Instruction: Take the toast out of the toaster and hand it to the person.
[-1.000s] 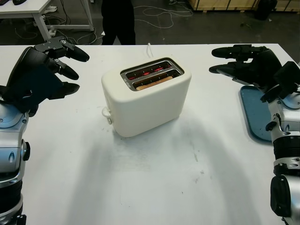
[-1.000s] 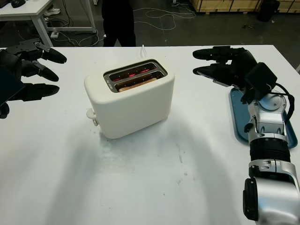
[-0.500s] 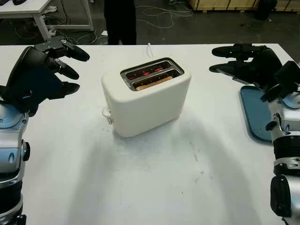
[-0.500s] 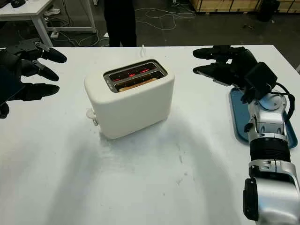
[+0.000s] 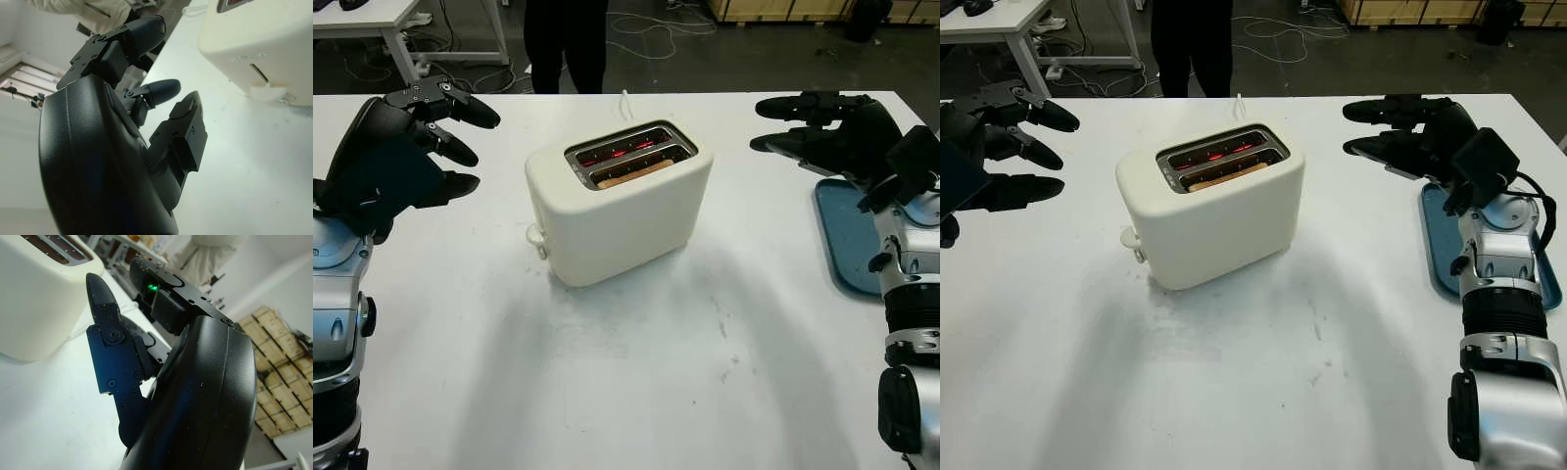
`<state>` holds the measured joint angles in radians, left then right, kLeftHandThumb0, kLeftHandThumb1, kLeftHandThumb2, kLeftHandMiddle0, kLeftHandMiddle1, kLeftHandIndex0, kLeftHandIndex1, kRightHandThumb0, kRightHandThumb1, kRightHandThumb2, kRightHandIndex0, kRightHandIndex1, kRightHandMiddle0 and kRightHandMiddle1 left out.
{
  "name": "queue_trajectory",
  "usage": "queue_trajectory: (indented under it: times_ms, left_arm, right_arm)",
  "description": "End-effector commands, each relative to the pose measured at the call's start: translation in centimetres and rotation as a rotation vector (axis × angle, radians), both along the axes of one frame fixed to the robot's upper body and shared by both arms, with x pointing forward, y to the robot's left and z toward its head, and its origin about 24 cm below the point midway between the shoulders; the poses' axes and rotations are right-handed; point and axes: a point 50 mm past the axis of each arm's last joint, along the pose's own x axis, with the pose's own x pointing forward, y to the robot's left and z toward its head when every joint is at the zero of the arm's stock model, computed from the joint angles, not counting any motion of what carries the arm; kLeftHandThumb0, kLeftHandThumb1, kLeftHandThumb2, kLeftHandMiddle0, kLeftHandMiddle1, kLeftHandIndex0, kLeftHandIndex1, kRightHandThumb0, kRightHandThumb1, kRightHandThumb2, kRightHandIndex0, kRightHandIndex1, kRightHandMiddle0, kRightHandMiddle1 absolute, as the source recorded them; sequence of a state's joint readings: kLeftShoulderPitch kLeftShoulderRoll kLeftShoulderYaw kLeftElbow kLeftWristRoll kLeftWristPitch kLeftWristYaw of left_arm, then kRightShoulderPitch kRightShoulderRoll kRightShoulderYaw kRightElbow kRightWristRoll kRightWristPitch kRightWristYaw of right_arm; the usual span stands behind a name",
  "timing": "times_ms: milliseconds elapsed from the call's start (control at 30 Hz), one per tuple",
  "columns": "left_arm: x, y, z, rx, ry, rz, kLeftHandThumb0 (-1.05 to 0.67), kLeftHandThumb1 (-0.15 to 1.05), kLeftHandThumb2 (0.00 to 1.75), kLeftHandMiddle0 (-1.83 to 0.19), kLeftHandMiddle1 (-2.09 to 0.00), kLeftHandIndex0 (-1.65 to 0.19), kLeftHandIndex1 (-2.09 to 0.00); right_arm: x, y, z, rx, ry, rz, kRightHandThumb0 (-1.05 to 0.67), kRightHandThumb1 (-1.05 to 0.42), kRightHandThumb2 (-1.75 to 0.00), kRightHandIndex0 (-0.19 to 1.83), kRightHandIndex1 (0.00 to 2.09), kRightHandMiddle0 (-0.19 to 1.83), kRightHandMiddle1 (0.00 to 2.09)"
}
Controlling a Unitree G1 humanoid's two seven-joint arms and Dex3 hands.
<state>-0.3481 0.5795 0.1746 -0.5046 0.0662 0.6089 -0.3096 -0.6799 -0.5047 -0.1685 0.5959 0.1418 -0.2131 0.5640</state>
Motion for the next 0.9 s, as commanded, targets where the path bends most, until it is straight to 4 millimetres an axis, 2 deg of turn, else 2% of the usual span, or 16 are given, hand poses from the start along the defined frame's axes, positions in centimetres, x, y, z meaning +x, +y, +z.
queue_trajectory:
  times_ms: [0, 867]
  left_arm:
    - [-0.03, 0.04, 0.09, -0.003, -0.014, 0.003, 0.53, 0.92, 0.16, -0.48, -1.31, -0.46, -1.02]
    - [0.20, -0.08, 0.25, 0.012, -0.020, -0.006, 0.54, 0.92, 0.15, -0.48, -1.31, -0.46, -1.03]
  right_arm:
    - [0.05, 0.11, 0.36, 0.003, -0.007, 0.005, -0.42, -0.84, 0.00, 1.07, 0.00, 0.94, 0.00]
    - [0.14, 0.07, 0.30, 0.004, -0.003, 0.000, -0.42, -0.84, 0.00, 1.06, 0.00, 0.93, 0.00]
